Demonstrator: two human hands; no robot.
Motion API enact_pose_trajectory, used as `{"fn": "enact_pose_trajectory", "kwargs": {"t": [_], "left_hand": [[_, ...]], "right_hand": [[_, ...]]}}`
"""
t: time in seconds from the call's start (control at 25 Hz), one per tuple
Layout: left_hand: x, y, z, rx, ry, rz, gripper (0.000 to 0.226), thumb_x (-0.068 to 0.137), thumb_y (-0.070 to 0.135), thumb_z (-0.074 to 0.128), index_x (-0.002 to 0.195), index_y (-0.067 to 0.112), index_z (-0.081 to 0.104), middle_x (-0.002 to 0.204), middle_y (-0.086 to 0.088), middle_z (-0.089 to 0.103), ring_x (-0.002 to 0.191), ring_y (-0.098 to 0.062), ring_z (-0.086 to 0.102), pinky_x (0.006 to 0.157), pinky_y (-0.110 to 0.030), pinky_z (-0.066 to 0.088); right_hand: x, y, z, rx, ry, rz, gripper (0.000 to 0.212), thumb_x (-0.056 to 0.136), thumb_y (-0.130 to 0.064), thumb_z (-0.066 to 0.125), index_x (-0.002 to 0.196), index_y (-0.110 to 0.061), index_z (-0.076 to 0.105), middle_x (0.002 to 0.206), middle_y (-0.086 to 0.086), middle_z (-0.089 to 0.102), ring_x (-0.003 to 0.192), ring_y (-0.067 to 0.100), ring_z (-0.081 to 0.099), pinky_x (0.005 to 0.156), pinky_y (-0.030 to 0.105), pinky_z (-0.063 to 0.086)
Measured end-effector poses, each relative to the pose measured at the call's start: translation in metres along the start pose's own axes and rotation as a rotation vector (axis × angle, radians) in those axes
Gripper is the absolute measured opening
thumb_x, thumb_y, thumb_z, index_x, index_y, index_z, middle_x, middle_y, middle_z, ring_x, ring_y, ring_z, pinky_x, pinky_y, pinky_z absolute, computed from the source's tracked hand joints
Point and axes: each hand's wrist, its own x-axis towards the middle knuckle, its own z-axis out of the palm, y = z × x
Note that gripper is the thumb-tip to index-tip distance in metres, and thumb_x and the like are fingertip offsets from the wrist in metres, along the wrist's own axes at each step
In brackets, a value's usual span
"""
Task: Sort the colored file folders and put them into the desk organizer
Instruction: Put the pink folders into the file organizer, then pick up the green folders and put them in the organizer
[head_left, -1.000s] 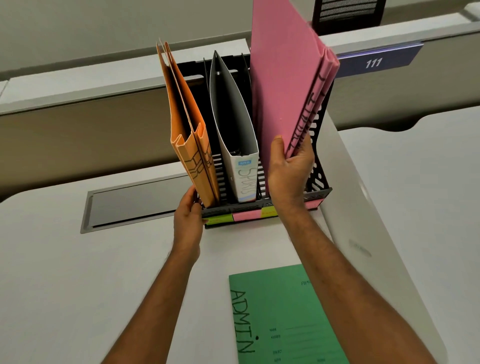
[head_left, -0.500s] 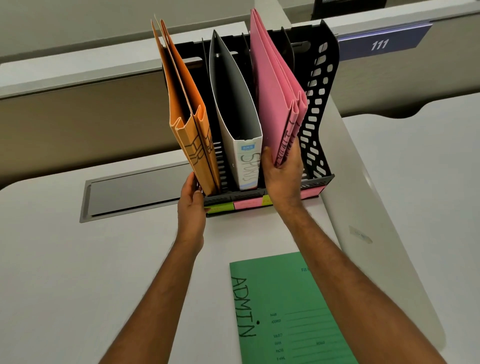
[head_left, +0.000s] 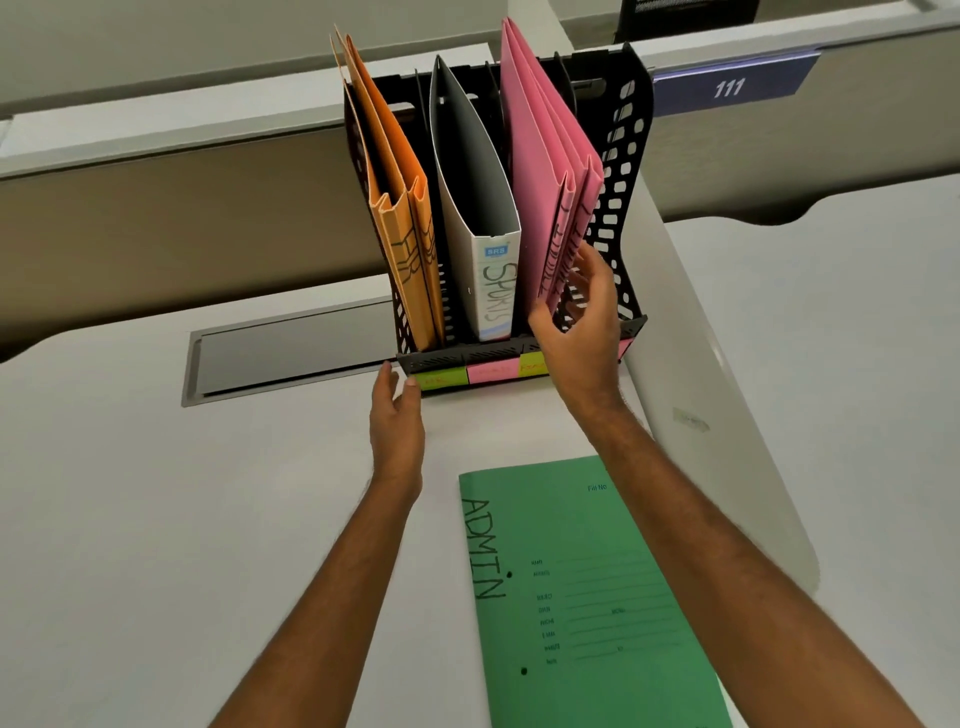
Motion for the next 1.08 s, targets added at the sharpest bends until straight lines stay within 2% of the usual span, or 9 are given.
{"fn": "enact_pose_trajectory", "kwargs": {"t": [0.12, 0.2, 0.4, 0.56, 0.76, 0.84, 0.92, 1.0, 1.08], "left_hand": [[-0.045, -0.026, -0.015, 0.032, -0.037, -0.038, 0.053, 0.108, 0.029, 0.048, 0.158, 0.028, 0.032, 0.162, 0.000, 0.038, 0.145, -0.021, 0.041, 0.119, -0.049, 0.038], [-0.074, -0.047, -0.025, 0.063, -0.054, -0.078, 0.053, 0.107, 0.028, 0.050, 0.158, 0.028, 0.033, 0.162, 0.000, 0.039, 0.144, -0.022, 0.042, 0.118, -0.049, 0.038], [-0.142, -0.093, -0.047, 0.111, -0.121, -0.196, 0.055, 0.105, 0.031, 0.053, 0.157, 0.028, 0.035, 0.161, -0.001, 0.040, 0.143, -0.024, 0.044, 0.118, -0.052, 0.039], [-0.188, -0.115, -0.058, 0.124, -0.194, -0.264, 0.055, 0.105, 0.033, 0.053, 0.156, 0.027, 0.035, 0.160, -0.003, 0.041, 0.142, -0.024, 0.045, 0.116, -0.052, 0.040], [-0.223, -0.127, -0.066, 0.115, -0.264, -0.312, 0.060, 0.104, 0.033, 0.054, 0.158, 0.023, 0.031, 0.158, -0.003, 0.041, 0.138, -0.023, 0.047, 0.115, -0.048, 0.043], [-0.232, -0.131, -0.067, 0.105, -0.280, -0.340, 0.059, 0.105, 0.031, 0.054, 0.158, 0.021, 0.031, 0.157, -0.002, 0.043, 0.133, -0.020, 0.050, 0.109, -0.044, 0.047], [-0.242, -0.131, -0.065, 0.056, -0.293, -0.397, 0.052, 0.105, 0.024, 0.053, 0.154, 0.020, 0.036, 0.145, 0.004, 0.052, 0.118, -0.014, 0.057, 0.096, -0.038, 0.051], [-0.249, -0.129, -0.062, 0.007, -0.314, -0.443, 0.032, 0.106, 0.016, 0.050, 0.137, 0.023, 0.050, 0.124, 0.011, 0.064, 0.098, -0.006, 0.063, 0.078, -0.029, 0.052], [-0.253, -0.130, -0.061, -0.032, -0.341, -0.489, 0.026, 0.105, 0.014, 0.050, 0.129, 0.022, 0.056, 0.116, 0.007, 0.070, 0.091, -0.005, 0.066, 0.068, -0.029, 0.050]], "right_hand": [[-0.031, 0.001, -0.021, -0.011, 0.001, 0.032, 0.074, 0.089, -0.010, 0.070, 0.153, -0.019, 0.035, 0.149, -0.003, 0.046, 0.137, 0.009, 0.046, 0.111, 0.041, 0.047], [-0.060, 0.004, -0.037, -0.040, -0.009, 0.049, 0.074, 0.089, -0.009, 0.070, 0.153, -0.021, 0.034, 0.150, -0.007, 0.044, 0.137, 0.009, 0.046, 0.112, 0.044, 0.046], [-0.150, 0.023, -0.081, -0.115, -0.055, 0.130, 0.072, 0.092, -0.012, 0.070, 0.153, -0.024, 0.034, 0.152, -0.007, 0.043, 0.135, 0.009, 0.046, 0.110, 0.043, 0.047], [-0.222, 0.043, -0.118, -0.162, -0.092, 0.307, 0.072, 0.093, -0.016, 0.069, 0.153, -0.030, 0.031, 0.152, -0.007, 0.043, 0.137, 0.013, 0.045, 0.110, 0.039, 0.045], [-0.293, 0.073, -0.158, -0.367, -0.127, 0.460, 0.072, 0.092, -0.017, 0.068, 0.154, -0.023, 0.032, 0.152, 0.003, 0.040, 0.136, 0.021, 0.041, 0.109, 0.039, 0.041], [-0.313, 0.088, -0.170, -0.515, -0.139, 0.516, 0.075, 0.088, -0.021, 0.072, 0.153, -0.017, 0.033, 0.153, 0.009, 0.039, 0.139, 0.030, 0.037, 0.113, 0.049, 0.037], [-0.331, 0.097, -0.178, -0.592, -0.158, 0.546, 0.078, 0.086, -0.026, 0.073, 0.152, -0.015, 0.032, 0.153, 0.011, 0.038, 0.140, 0.033, 0.034, 0.114, 0.055, 0.035], [-0.340, 0.099, -0.182, -0.597, -0.165, 0.540, 0.077, 0.087, -0.026, 0.072, 0.151, -0.015, 0.032, 0.154, 0.010, 0.038, 0.140, 0.033, 0.032, 0.114, 0.055, 0.034], [-0.341, 0.093, -0.184, -0.577, -0.155, 0.542, 0.074, 0.088, -0.022, 0.072, 0.151, -0.014, 0.034, 0.152, 0.009, 0.040, 0.140, 0.032, 0.032, 0.112, 0.051, 0.035]]}}
